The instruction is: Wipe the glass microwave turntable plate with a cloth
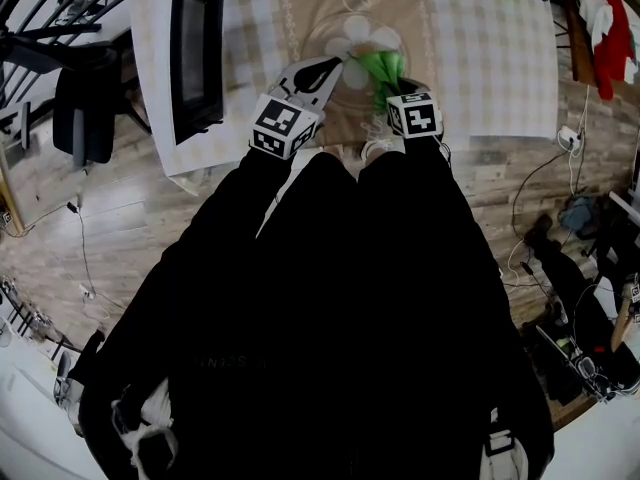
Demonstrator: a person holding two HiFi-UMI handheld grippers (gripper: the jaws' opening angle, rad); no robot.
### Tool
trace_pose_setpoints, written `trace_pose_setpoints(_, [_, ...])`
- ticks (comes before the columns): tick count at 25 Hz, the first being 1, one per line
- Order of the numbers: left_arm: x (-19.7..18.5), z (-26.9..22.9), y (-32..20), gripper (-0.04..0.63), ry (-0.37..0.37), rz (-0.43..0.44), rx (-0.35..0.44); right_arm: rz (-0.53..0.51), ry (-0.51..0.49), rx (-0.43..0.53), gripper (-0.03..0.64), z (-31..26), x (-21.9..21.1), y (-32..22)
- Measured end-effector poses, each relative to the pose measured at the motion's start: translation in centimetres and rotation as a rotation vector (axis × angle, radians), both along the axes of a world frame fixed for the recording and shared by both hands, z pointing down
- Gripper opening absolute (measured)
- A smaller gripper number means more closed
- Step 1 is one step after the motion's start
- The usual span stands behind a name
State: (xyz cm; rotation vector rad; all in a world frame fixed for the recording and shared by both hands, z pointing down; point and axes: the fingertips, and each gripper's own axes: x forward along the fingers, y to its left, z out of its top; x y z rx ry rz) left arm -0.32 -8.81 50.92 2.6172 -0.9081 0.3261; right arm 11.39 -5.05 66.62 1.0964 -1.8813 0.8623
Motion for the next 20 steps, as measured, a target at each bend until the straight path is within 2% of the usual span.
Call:
trace_pose_setpoints(7, [-0.3, 0.1, -0.1, 0.021, 0.003, -0.007, -0.004, 0.059, 0.030, 0.001, 0.106, 0.0, 3.1, -0.4])
trace_pose_setpoints(13, [-0.5, 0.0, -0.2, 0.021, 0.004, -0.012, -0.001, 0.079, 0.112, 0.022, 0.106, -0.8, 5.6, -1.2])
trace_pose_setpoints(17, [-0.9, 0.0, -0.3, 0.021, 0.008, -0.024, -0.003, 0.122, 0.107, 0.015, 0.106, -1.2, 6.8, -1.7])
trace_pose_setpoints(20, [-1.3, 0.1, -0.2, 0.021, 0.009, -0.030, -0.006, 0.123, 0.070, 0.029, 0.106, -2.2, 5.9, -2.3])
